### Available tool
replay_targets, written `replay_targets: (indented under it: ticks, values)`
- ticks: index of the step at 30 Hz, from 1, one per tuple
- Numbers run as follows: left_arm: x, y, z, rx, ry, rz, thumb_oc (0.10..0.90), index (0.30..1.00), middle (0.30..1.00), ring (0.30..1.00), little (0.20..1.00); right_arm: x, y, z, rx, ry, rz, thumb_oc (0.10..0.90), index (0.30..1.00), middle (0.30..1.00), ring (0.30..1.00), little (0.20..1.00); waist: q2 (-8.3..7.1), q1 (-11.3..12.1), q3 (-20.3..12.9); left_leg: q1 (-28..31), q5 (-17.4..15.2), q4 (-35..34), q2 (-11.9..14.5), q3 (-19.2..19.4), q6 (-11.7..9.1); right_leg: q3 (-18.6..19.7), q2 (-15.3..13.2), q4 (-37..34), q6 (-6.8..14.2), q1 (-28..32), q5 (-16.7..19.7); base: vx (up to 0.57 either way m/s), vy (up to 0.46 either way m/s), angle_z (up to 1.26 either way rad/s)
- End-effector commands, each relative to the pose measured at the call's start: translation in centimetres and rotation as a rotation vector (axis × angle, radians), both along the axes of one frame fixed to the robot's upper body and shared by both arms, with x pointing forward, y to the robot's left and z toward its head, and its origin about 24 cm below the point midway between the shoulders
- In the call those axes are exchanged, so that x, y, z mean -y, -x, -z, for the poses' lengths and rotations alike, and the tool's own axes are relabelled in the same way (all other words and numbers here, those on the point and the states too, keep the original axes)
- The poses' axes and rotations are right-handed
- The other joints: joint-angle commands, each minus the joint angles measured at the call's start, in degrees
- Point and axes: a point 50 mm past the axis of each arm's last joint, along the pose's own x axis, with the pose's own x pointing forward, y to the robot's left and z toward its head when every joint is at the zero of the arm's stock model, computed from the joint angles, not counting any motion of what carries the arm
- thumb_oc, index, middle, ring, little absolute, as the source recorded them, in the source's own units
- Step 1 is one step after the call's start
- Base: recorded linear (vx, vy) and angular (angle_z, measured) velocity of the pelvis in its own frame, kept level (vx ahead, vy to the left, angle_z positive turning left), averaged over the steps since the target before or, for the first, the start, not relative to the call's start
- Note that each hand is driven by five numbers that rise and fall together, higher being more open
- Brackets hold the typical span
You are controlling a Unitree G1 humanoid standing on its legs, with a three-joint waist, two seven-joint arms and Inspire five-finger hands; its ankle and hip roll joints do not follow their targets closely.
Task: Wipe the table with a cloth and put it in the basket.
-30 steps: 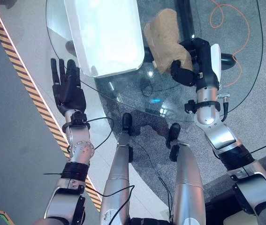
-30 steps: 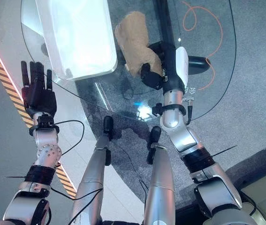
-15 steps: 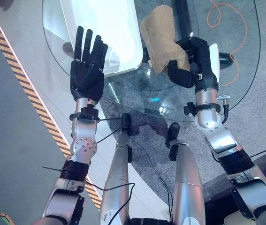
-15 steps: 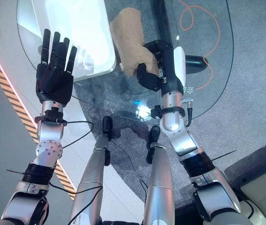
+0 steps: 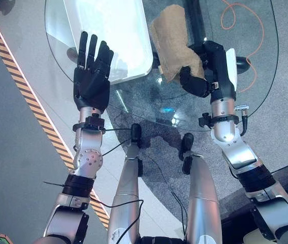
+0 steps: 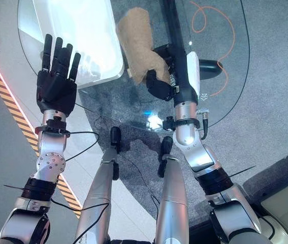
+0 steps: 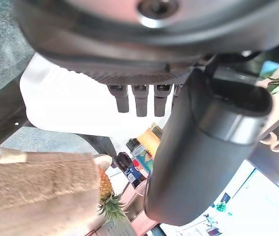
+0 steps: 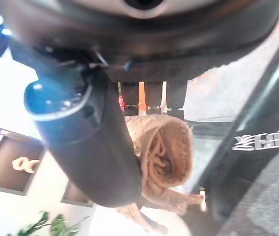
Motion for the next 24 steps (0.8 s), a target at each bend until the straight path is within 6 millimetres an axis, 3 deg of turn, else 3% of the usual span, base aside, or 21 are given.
replay_targets:
  ticks: [1, 24]
  values:
    - [-0.1, 1.6, -5.2, 0.235, -0.071, -0.02, 0.8, 0.9, 0.9, 0.9, 0.9, -2.0, 5.5, -8.1, 0.486, -0.06, -0.223, 0.1, 0.3, 0.3, 0.3, 0.2, -0.99, -0.04, -1.66, 1.2, -6.92, 6.47, -1.43, 4.49, 4.28, -0.61, 1.39, -6.65, 2.09, 2.96, 5.58, 0.0, 0.0, 0.0]
    - [1.6, 0.5, -6.6, 0.207, -0.13, -0.007, 0.8, 0.9, 0.9, 0.9, 0.9, -3.7, 6.4, -9.6, 0.517, -0.048, -0.357, 0.1, 0.3, 0.3, 0.3, 0.2, -1.48, -0.64, -1.66, 2.0, -6.06, 4.96, -1.15, 5.01, 3.55, -0.6, 1.45, -8.82, 2.49, 4.14, 6.17, 0.0, 0.0, 0.0]
